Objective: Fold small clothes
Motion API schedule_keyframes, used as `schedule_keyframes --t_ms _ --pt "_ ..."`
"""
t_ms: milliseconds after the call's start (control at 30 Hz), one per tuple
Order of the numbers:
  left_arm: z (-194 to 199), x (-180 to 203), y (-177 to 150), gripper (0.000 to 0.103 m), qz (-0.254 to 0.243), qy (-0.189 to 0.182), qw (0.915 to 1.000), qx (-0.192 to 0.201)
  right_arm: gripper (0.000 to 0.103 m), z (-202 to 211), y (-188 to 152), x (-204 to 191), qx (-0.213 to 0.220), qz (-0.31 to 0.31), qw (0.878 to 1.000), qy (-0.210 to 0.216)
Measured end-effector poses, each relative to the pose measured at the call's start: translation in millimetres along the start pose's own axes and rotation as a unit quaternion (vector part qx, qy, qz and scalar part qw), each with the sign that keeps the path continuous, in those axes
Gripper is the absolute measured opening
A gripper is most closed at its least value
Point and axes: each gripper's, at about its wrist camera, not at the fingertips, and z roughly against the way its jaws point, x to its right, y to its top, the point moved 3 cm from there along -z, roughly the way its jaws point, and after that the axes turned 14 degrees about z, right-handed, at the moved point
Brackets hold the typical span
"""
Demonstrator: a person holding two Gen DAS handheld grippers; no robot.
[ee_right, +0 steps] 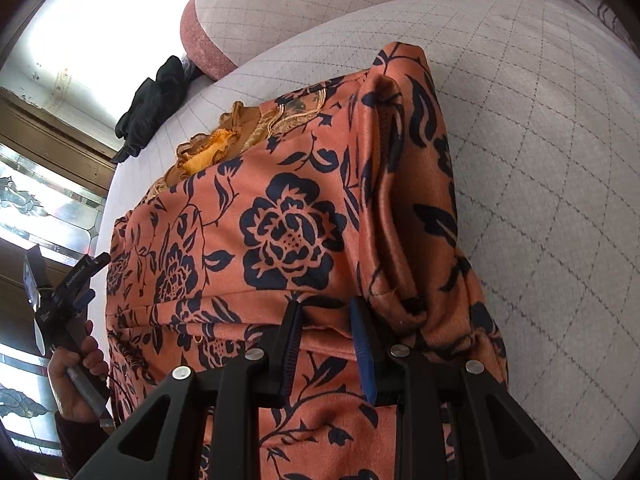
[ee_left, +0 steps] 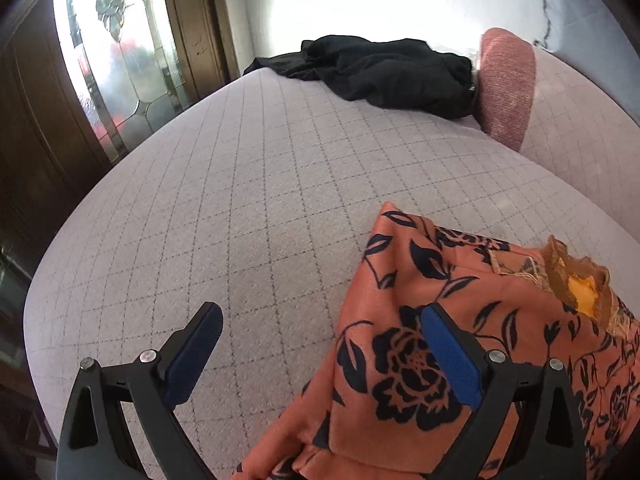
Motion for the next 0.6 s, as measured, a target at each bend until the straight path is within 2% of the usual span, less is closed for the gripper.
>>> schedule_keyframes --t_ms 100,200,300,367,433,500,533,600 --pt "8 10 -8 0.1 -0.021 -0.015 0.9997 -0.003 0.029 5 -5 -1 0.004 -0.001 1.0 -0.003" --pt "0 16 -15 0.1 -0.034 -0.019 0.9989 -0.026 0.029 15 0 1 0.012 -0.013 1.0 0.011" --pt "-15 24 -22 0.1 -0.056 0.007 0.9972 -0.048 0.029 38 13 6 0.077 -0.026 0.996 0.029" --pt "-23 27 -24 0.1 -0.068 0.02 0.9963 -0.05 0.029 47 22 12 0.11 -0.036 0.993 0.02" --pt "-26 27 -23 0.1 -0.064 0.018 0.9966 -0.049 0.029 39 25 24 0.103 -0.055 0.993 0.005" --pt "-26 27 -21 0.1 -0.061 0.016 0.9966 -0.052 0.029 22 23 39 0.065 -0.083 0.994 -0.015" --pt "-24 27 -20 0.1 -0.063 0.015 0.9967 -0.049 0.029 22 22 41 0.073 -0.092 0.993 0.0" --pt "-16 30 -18 0.1 -0.071 0.003 0.9966 -0.042 0.029 30 23 37 0.076 -0.082 0.994 0.002"
